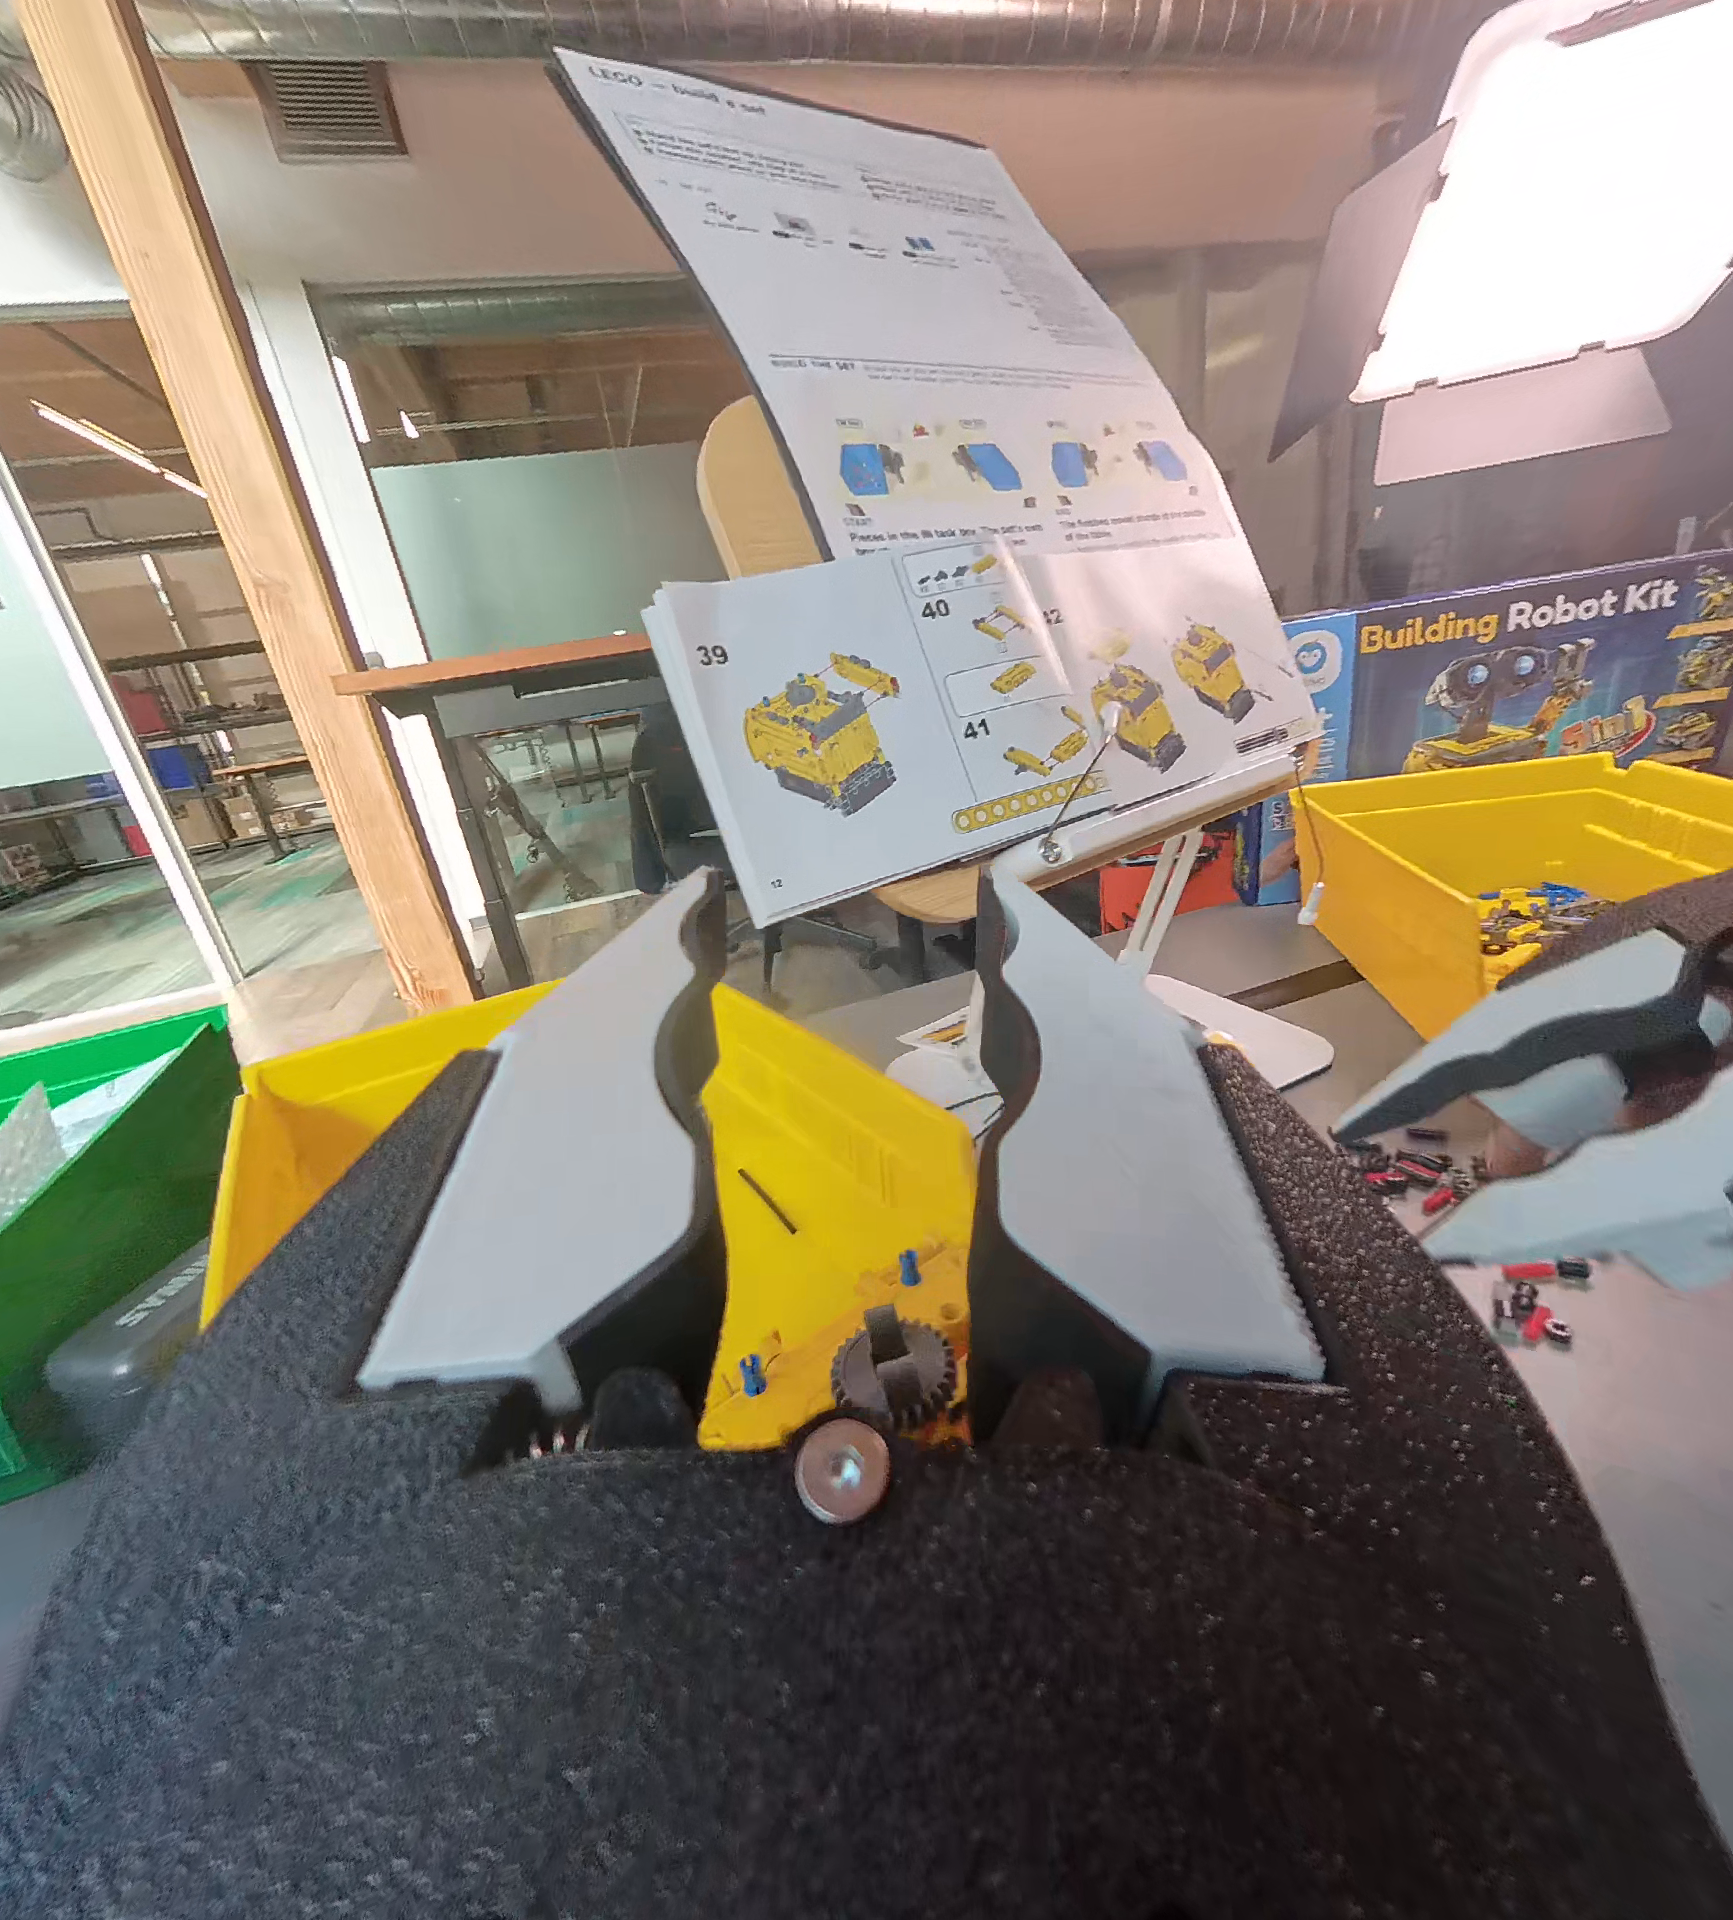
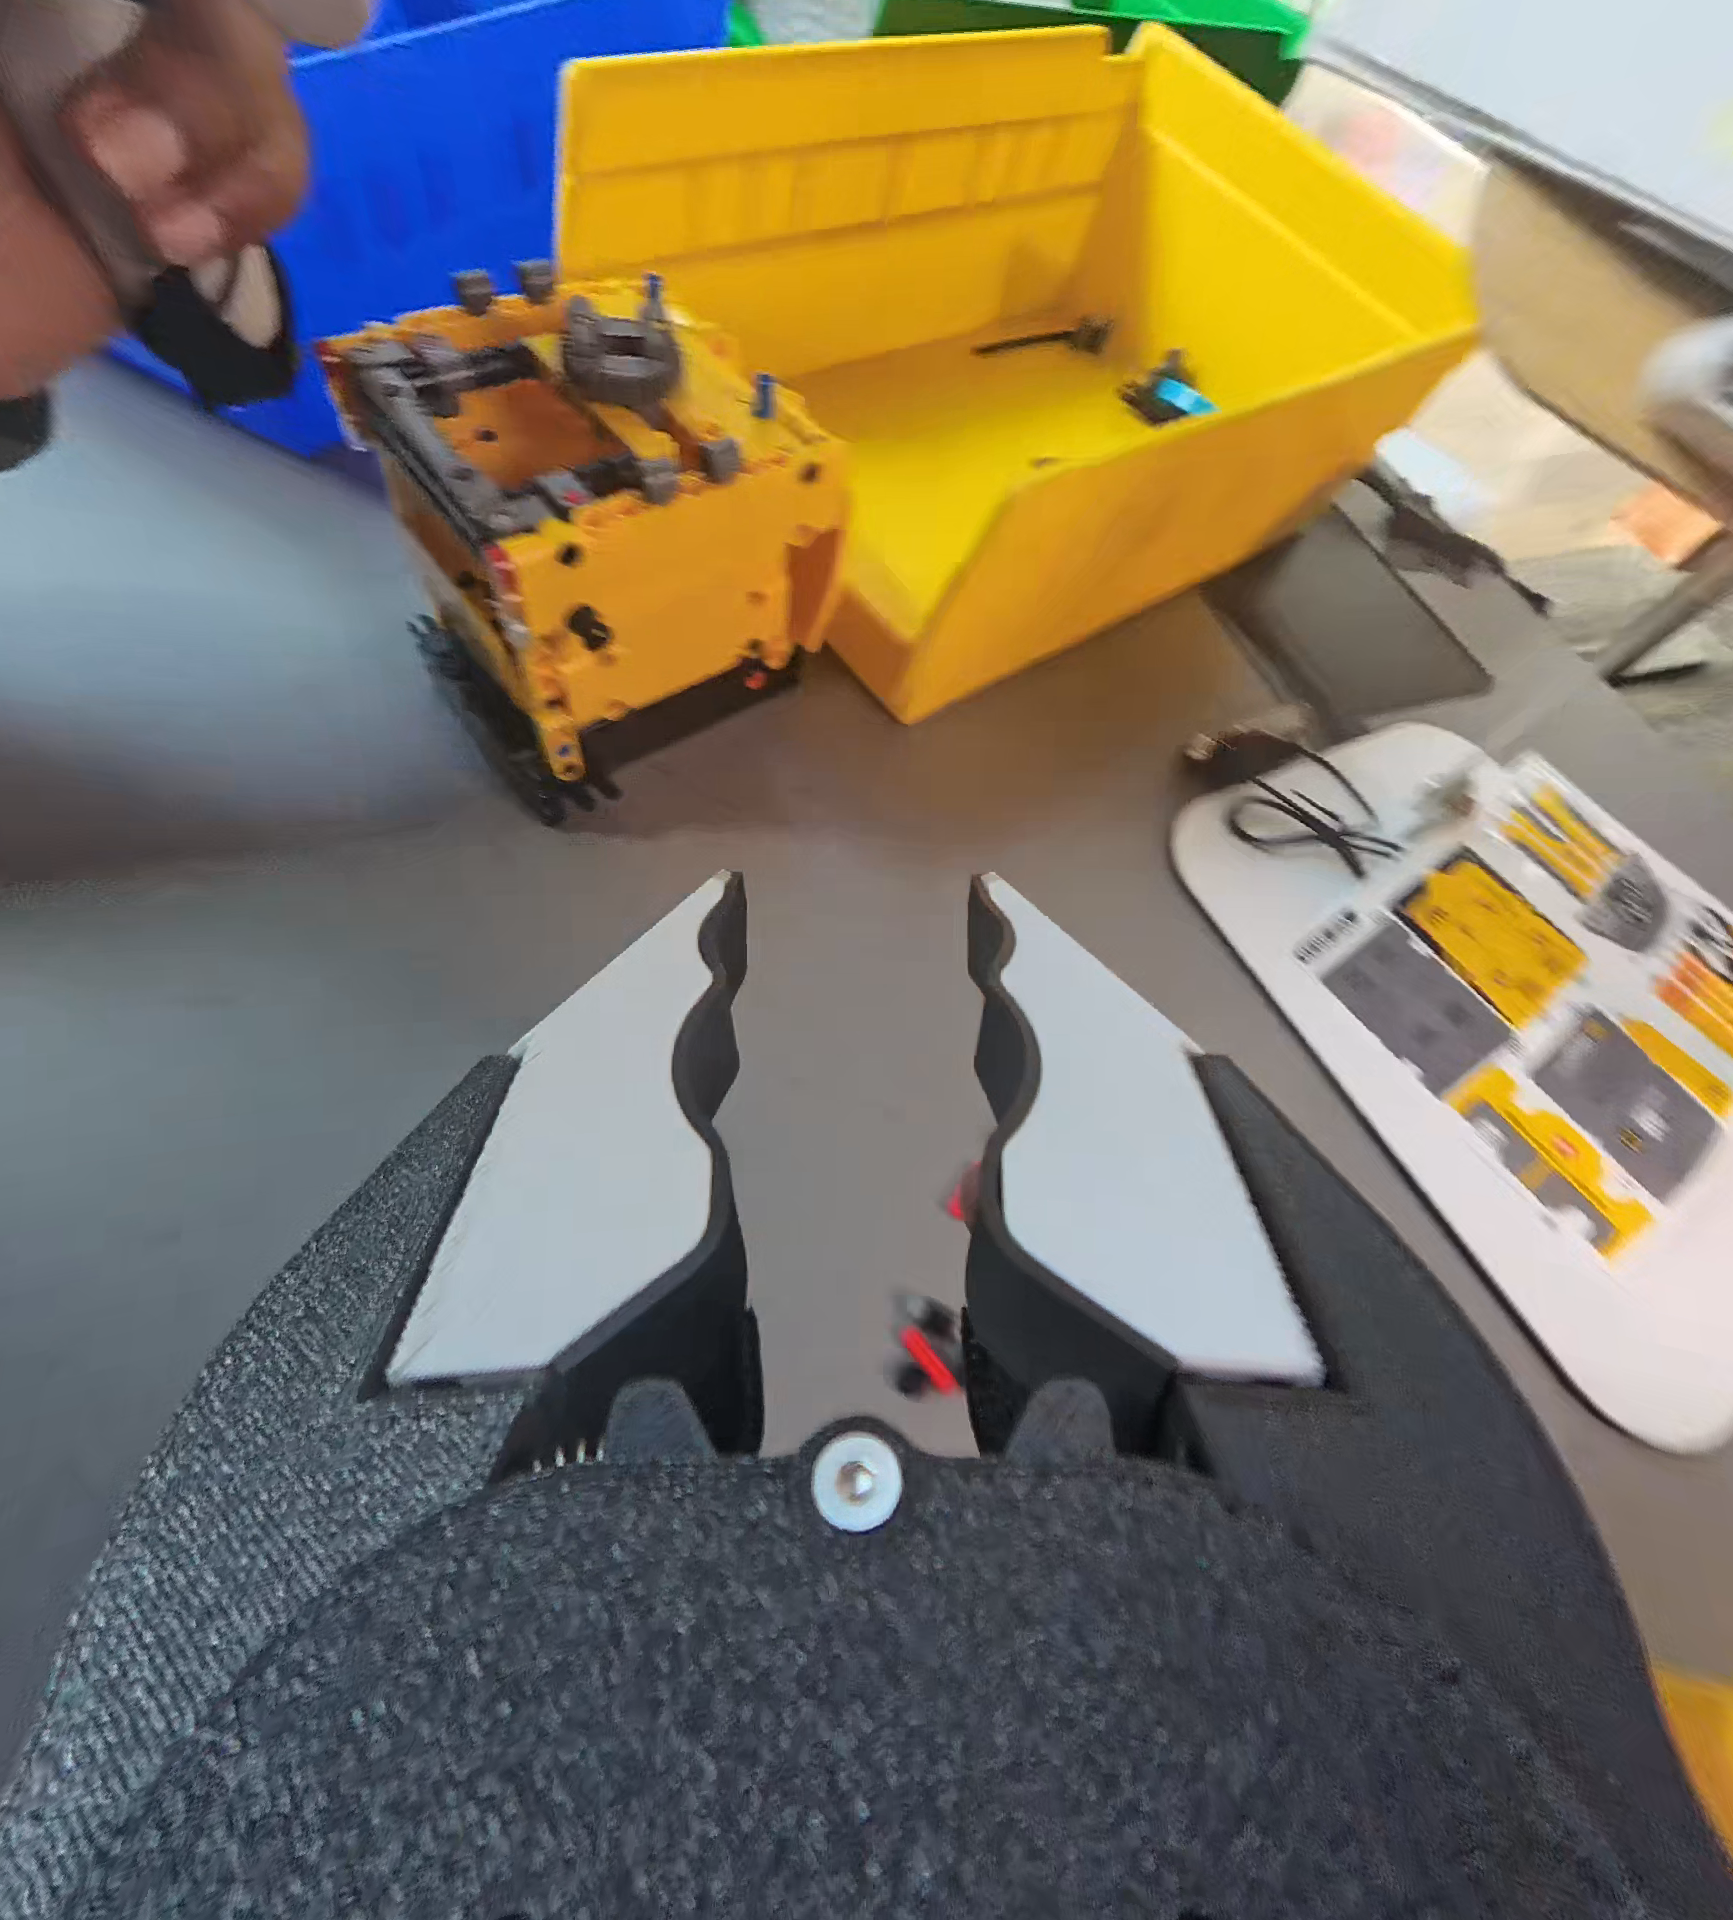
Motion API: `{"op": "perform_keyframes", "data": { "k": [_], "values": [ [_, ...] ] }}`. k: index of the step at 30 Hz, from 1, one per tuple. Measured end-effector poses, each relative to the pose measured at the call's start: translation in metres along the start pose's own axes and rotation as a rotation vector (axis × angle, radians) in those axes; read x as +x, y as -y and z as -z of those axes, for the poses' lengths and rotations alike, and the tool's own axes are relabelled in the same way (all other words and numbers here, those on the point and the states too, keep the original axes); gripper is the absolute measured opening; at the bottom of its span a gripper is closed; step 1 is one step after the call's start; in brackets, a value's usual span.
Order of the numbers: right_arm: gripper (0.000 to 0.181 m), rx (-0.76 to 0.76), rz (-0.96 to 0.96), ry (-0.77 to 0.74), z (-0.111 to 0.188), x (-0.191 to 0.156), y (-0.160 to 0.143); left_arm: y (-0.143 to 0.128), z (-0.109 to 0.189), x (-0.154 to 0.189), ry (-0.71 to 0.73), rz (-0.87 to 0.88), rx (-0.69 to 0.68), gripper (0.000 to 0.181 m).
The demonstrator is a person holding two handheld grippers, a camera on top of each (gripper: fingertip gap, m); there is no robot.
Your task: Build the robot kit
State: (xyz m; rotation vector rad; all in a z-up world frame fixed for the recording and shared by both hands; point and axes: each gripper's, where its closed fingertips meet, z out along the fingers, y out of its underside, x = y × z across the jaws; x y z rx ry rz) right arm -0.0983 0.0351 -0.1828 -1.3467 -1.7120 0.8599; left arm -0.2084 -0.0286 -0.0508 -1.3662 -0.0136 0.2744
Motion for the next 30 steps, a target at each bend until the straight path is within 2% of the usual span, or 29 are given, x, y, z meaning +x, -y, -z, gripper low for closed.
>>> {"op": "perform_keyframes", "data": {
  "k": [3,6,10,15,21,25,30],
  "values": [
    [0.03,-0.025,-0.079,-0.117,0.046,0.05,-0.029,0.002,-0.004,0.028,-0.122,0.088,-0.027,0.05],
    [0.013,-0.078,-0.102,-0.165,0.073,0.071,-0.059,-0.003,-0.007,0.066,-0.281,0.192,-0.093,0.053],
    [0.002,-0.17,-0.051,-0.131,0.077,0.064,-0.089,-0.019,0.005,0.121,-0.46,0.137,-0.199,0.053],
    [0.004,-0.261,0.019,-0.104,0.064,0.064,-0.111,-0.066,0.038,0.178,-0.612,0.032,-0.349,0.052],
    [0.01,-0.414,0.003,-0.162,0.068,0.092,-0.129,-0.106,0.045,0.19,-0.603,-0.001,-0.405,0.051],
    [0.011,-0.412,-0.097,-0.111,0.071,0.089,-0.137,-0.109,0.046,0.184,-0.595,-0.023,-0.4,0.05],
    [0.01,-0.384,-0.11,-0.054,0.066,0.081,-0.139,-0.107,0.047,0.185,-0.604,-0.018,-0.389,0.05]
  ]
}}
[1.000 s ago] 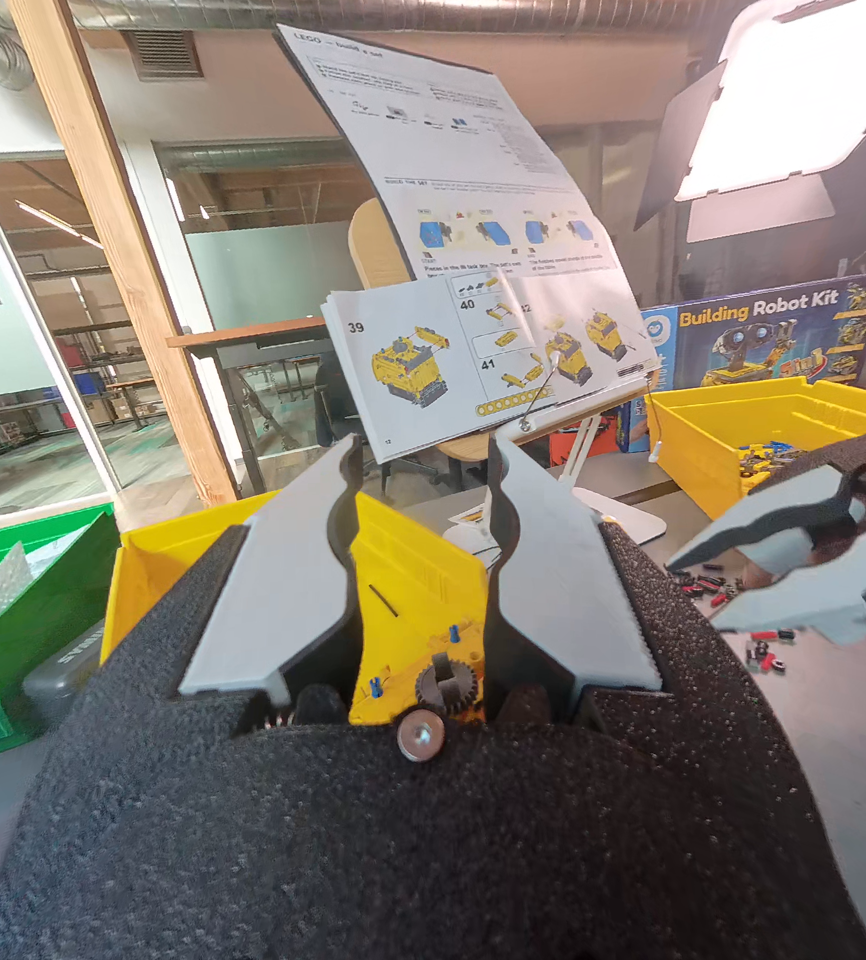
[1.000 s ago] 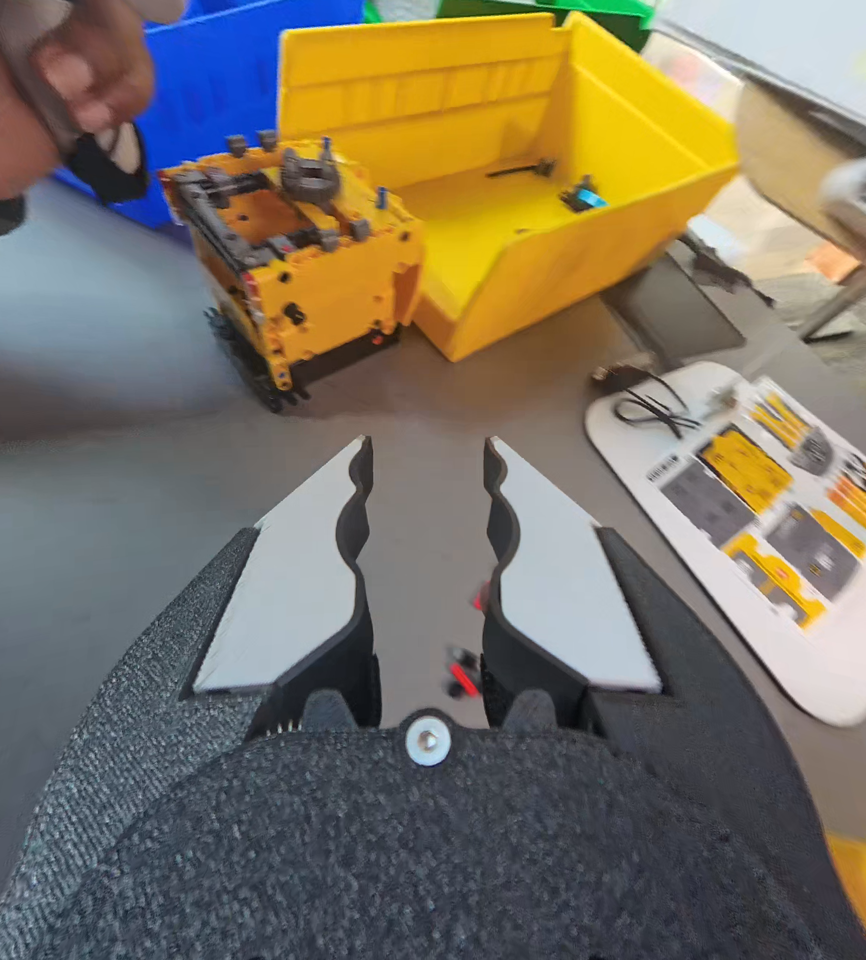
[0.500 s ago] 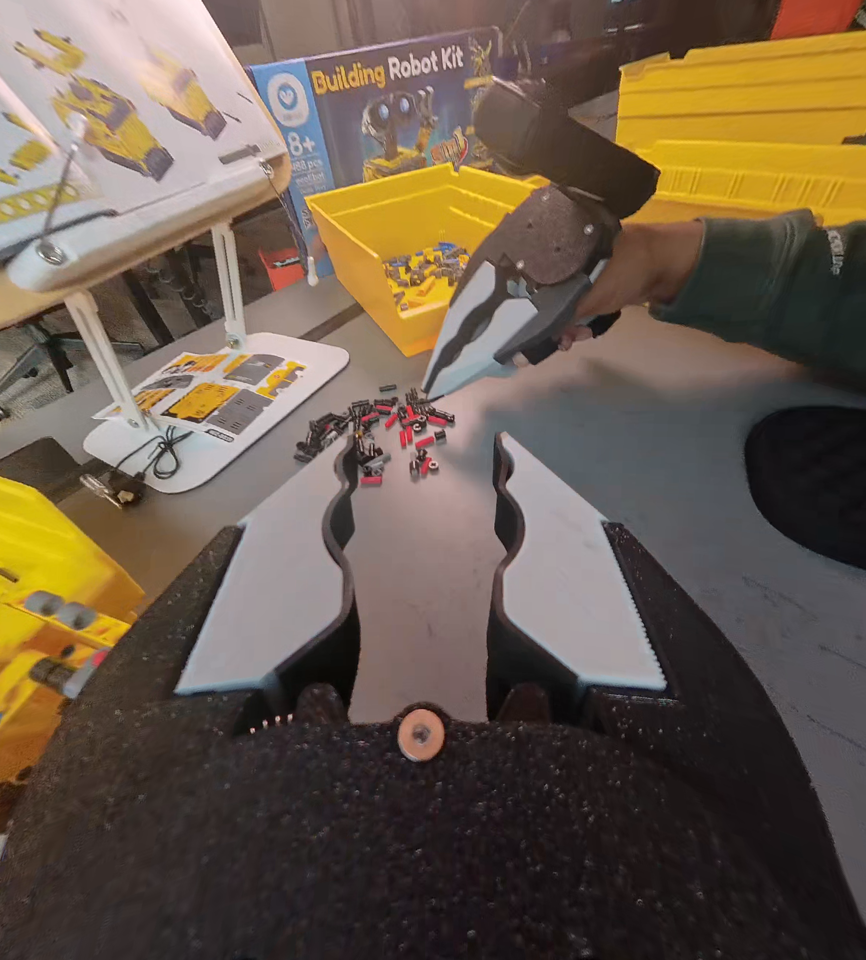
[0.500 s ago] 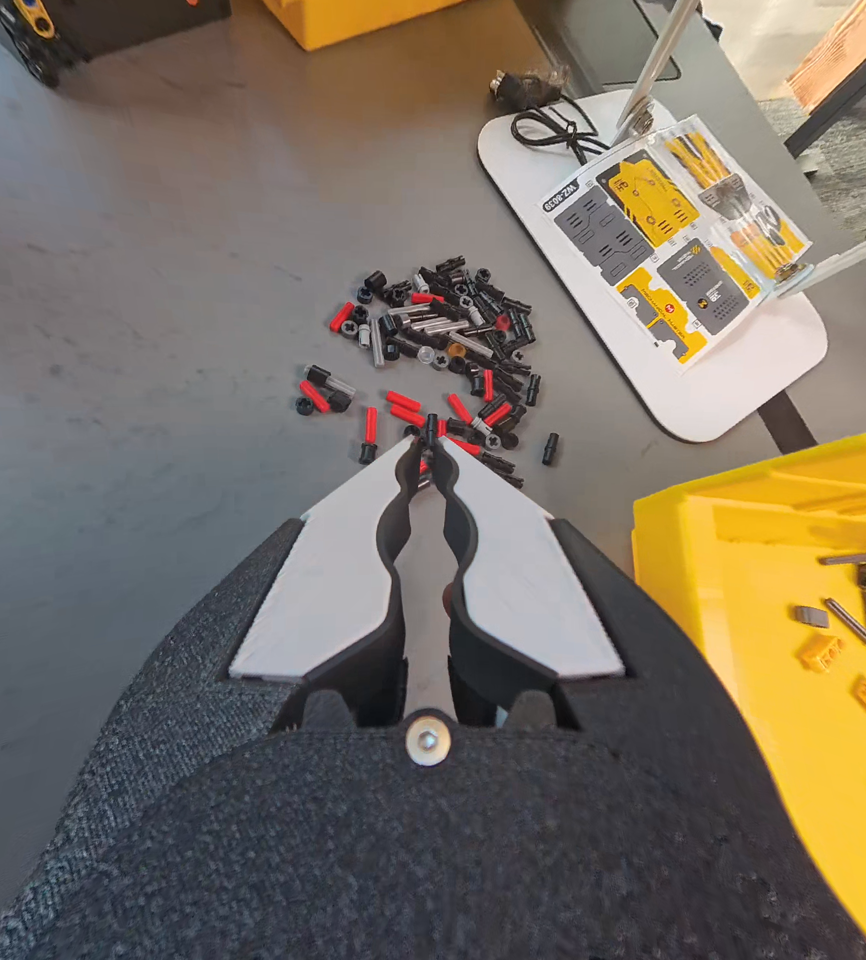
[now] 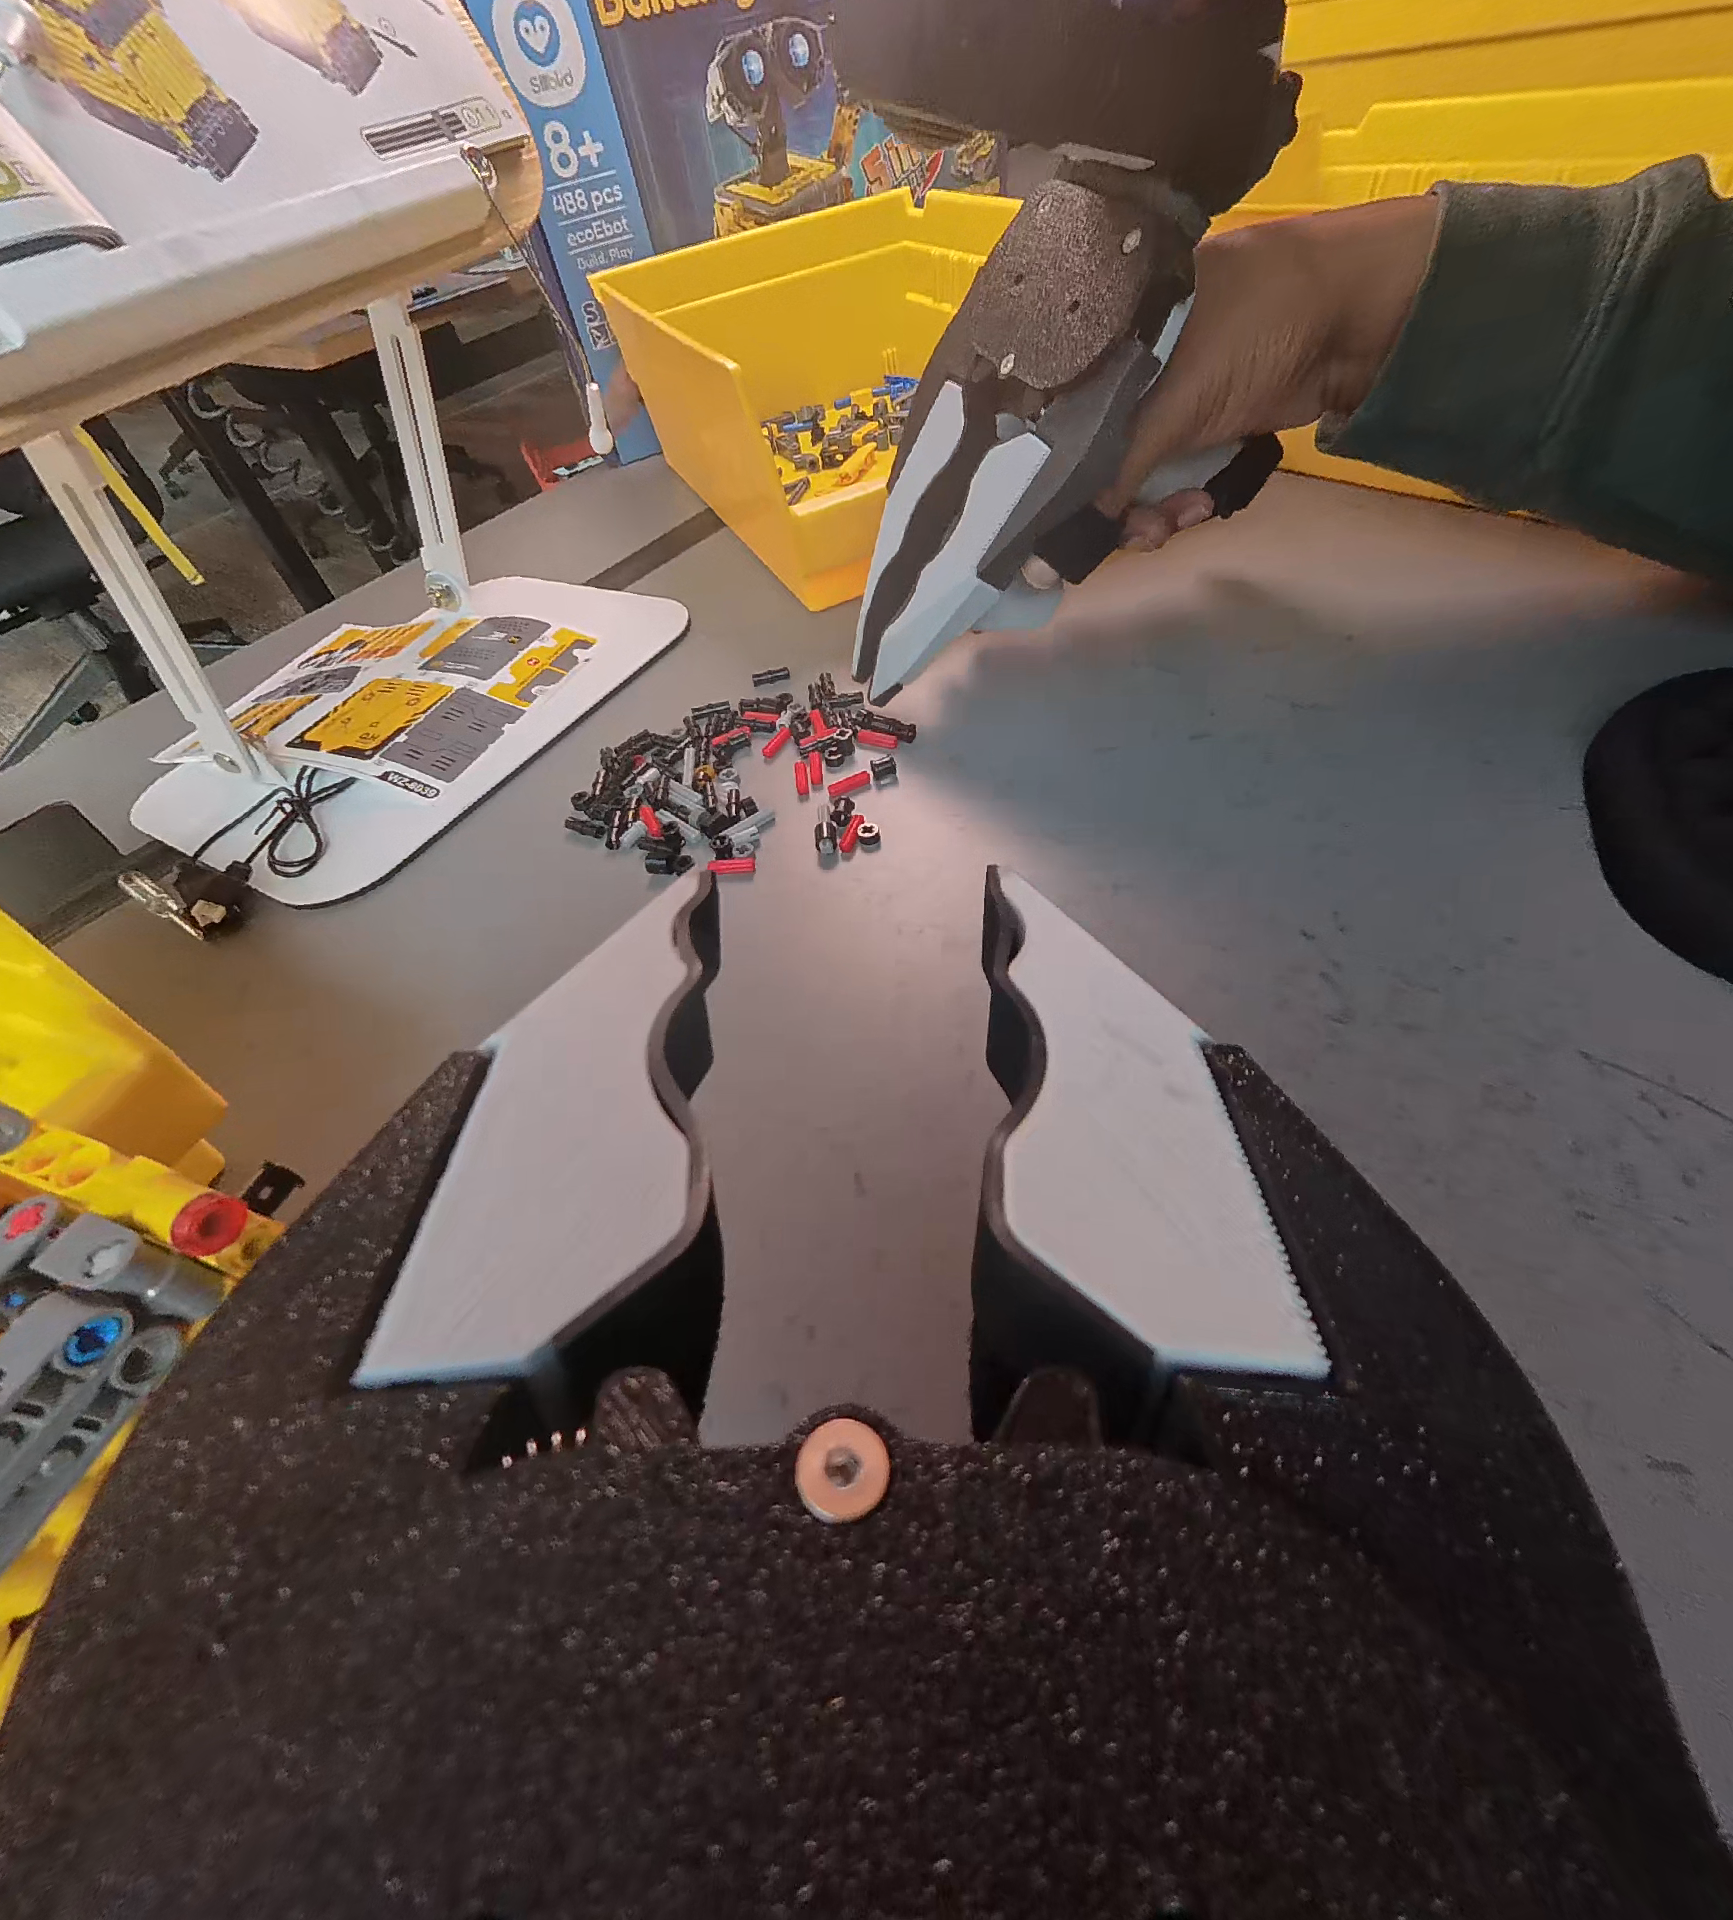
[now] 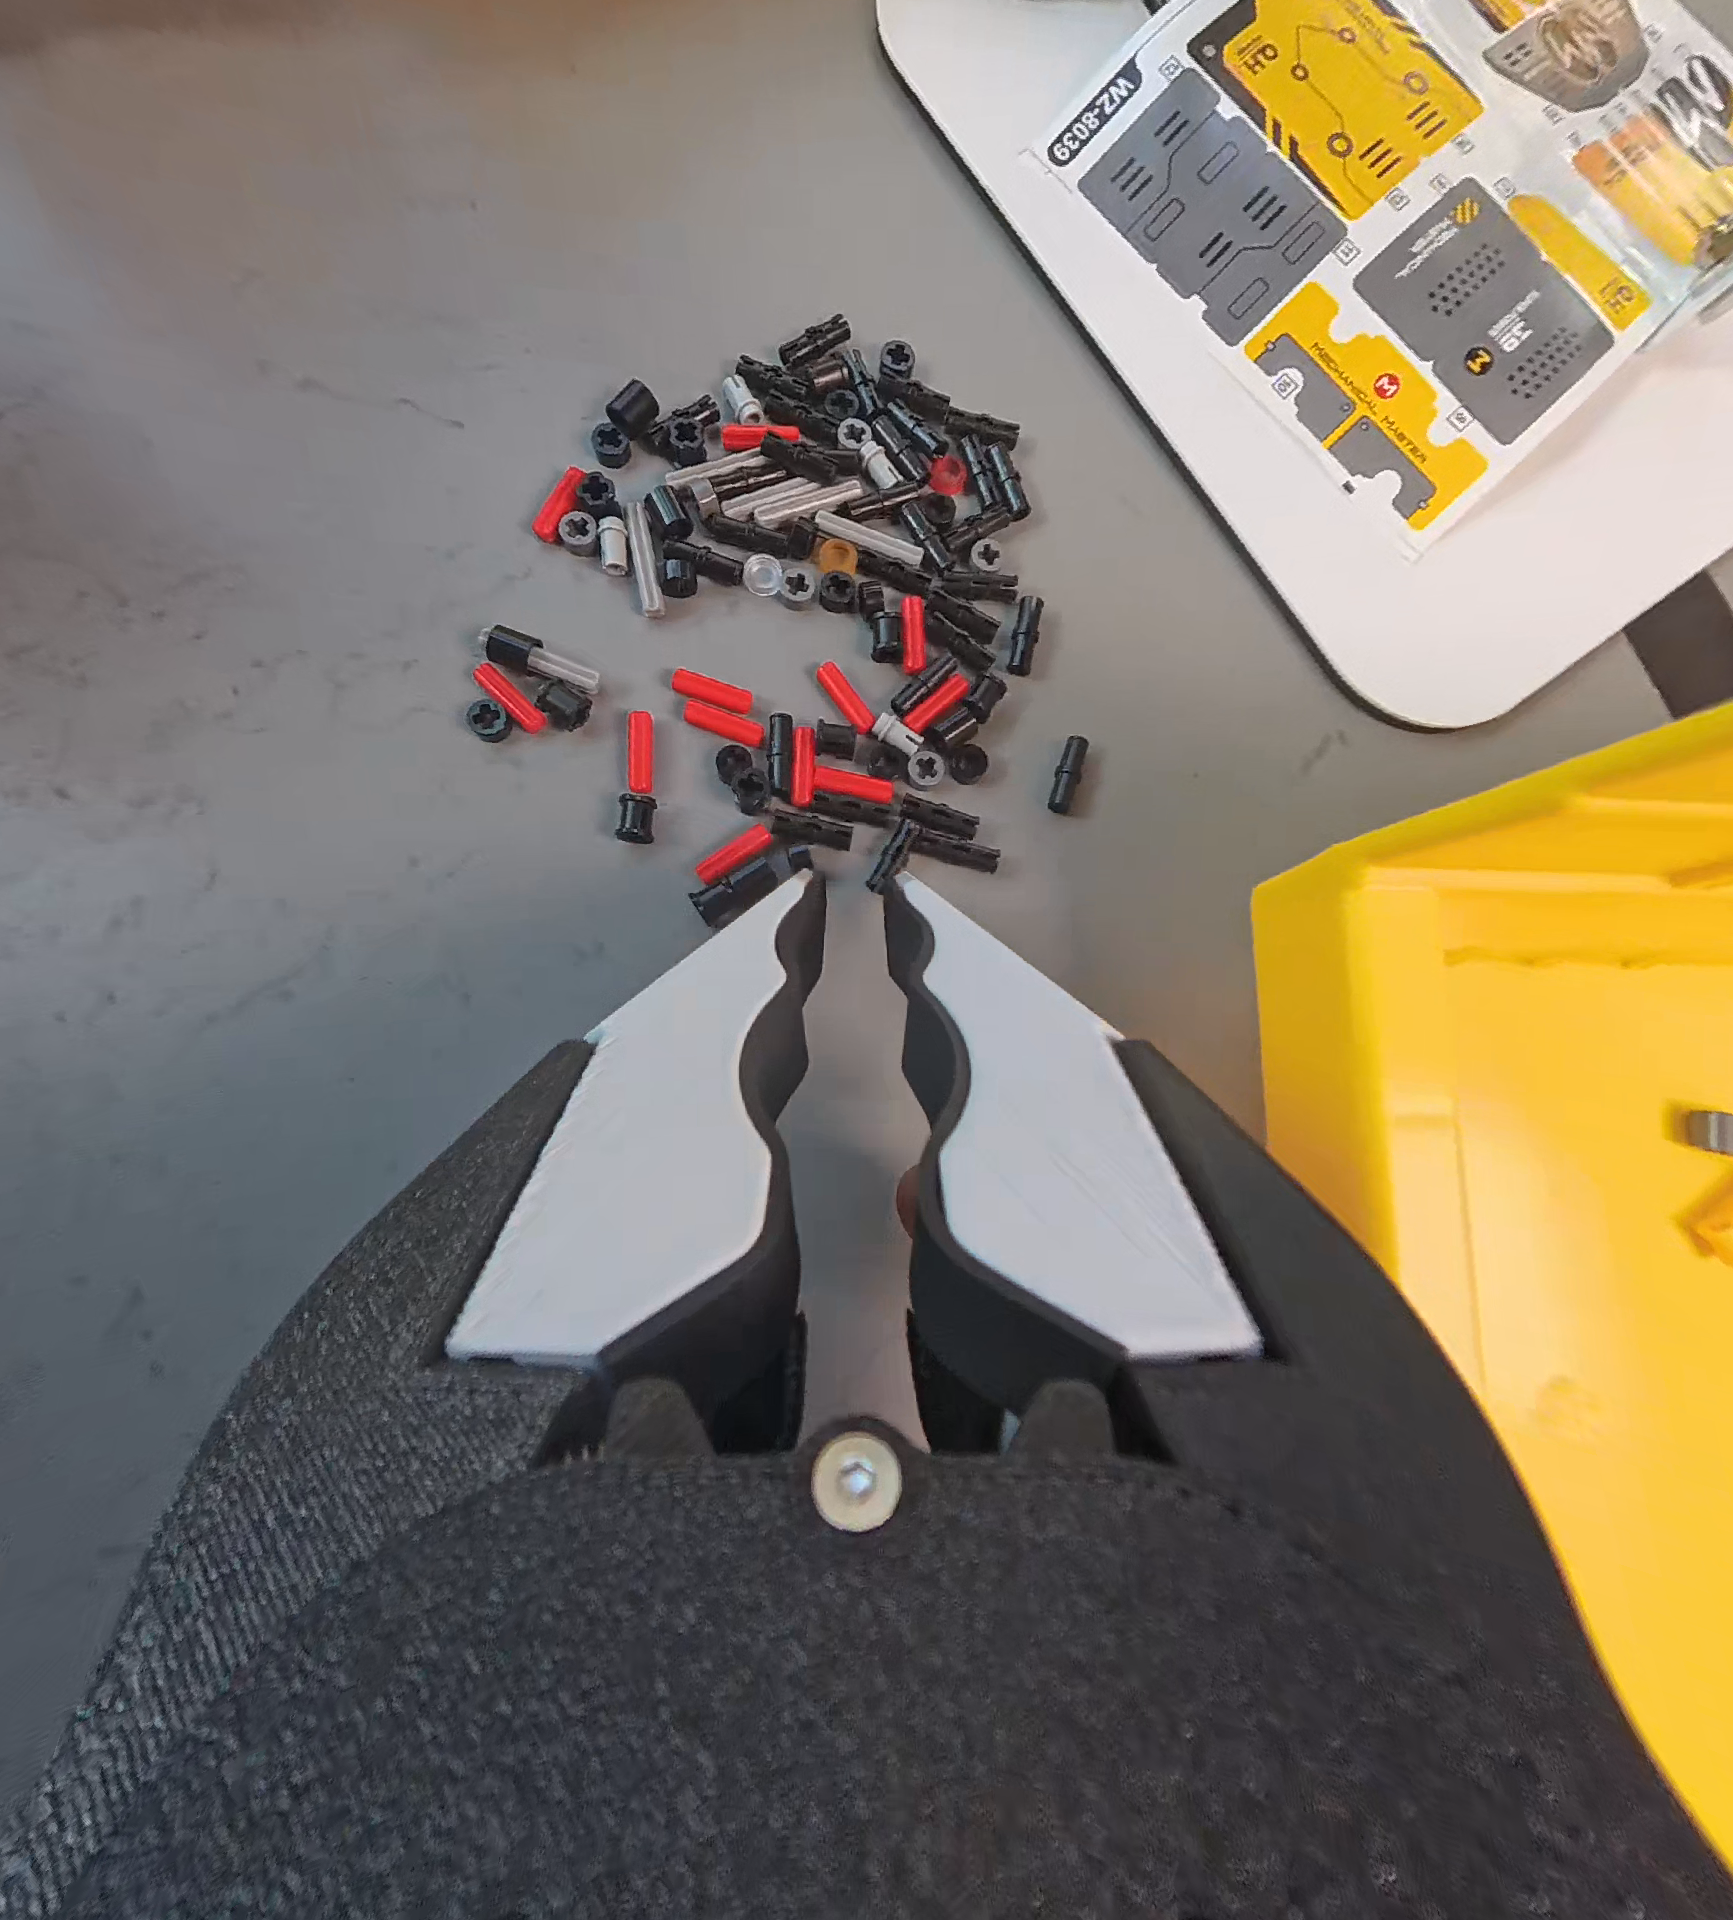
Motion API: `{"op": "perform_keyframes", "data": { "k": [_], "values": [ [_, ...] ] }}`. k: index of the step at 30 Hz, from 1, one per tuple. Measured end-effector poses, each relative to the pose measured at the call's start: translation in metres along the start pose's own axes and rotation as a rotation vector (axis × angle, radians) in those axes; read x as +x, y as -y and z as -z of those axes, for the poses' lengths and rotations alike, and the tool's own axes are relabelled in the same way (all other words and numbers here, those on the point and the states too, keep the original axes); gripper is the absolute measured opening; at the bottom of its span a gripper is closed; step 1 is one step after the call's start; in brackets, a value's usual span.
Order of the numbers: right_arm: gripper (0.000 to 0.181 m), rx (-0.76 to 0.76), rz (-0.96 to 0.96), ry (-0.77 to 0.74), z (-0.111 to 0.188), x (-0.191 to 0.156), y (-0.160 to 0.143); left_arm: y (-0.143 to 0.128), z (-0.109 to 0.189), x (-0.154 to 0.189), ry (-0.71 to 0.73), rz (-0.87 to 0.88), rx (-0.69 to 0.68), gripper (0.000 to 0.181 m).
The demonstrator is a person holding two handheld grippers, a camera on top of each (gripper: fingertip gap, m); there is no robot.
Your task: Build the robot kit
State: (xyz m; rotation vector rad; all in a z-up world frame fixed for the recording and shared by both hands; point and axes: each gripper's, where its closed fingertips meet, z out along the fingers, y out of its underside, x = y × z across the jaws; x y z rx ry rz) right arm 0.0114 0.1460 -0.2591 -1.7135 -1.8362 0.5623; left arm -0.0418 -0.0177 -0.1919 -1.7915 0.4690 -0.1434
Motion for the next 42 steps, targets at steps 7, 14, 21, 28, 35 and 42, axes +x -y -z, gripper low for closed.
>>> {"op": "perform_keyframes", "data": {
  "k": [7,14,21,28,35,42],
  "values": [
    [0.016,0.025,0.081,0.115,-0.005,-0.028,0.006,0.0,0.0,0.001,-0.004,-0.002,0.003,0.05],
    [0.0,0.051,0.015,0.03,-0.002,-0.003,0.005,0.0,0.001,0.0,-0.008,0.01,0.006,0.05],
    [0.001,0.041,0.04,0.065,0.007,-0.01,0.003,-0.001,0.002,0.0,-0.01,0.008,-0.003,0.05],
    [0.018,0.054,0.234,0.341,0.014,-0.088,0.011,-0.005,-0.001,0.003,-0.016,-0.019,-0.03,0.05],
    [0.007,0.031,0.249,0.339,-0.001,-0.096,0.011,-0.005,0.0,0.001,-0.013,-0.012,-0.029,0.05],
    [0.007,0.135,0.124,0.035,-0.02,-0.027,0.045,-0.006,0.0,0.002,-0.014,-0.014,-0.037,0.05]
  ]
}}
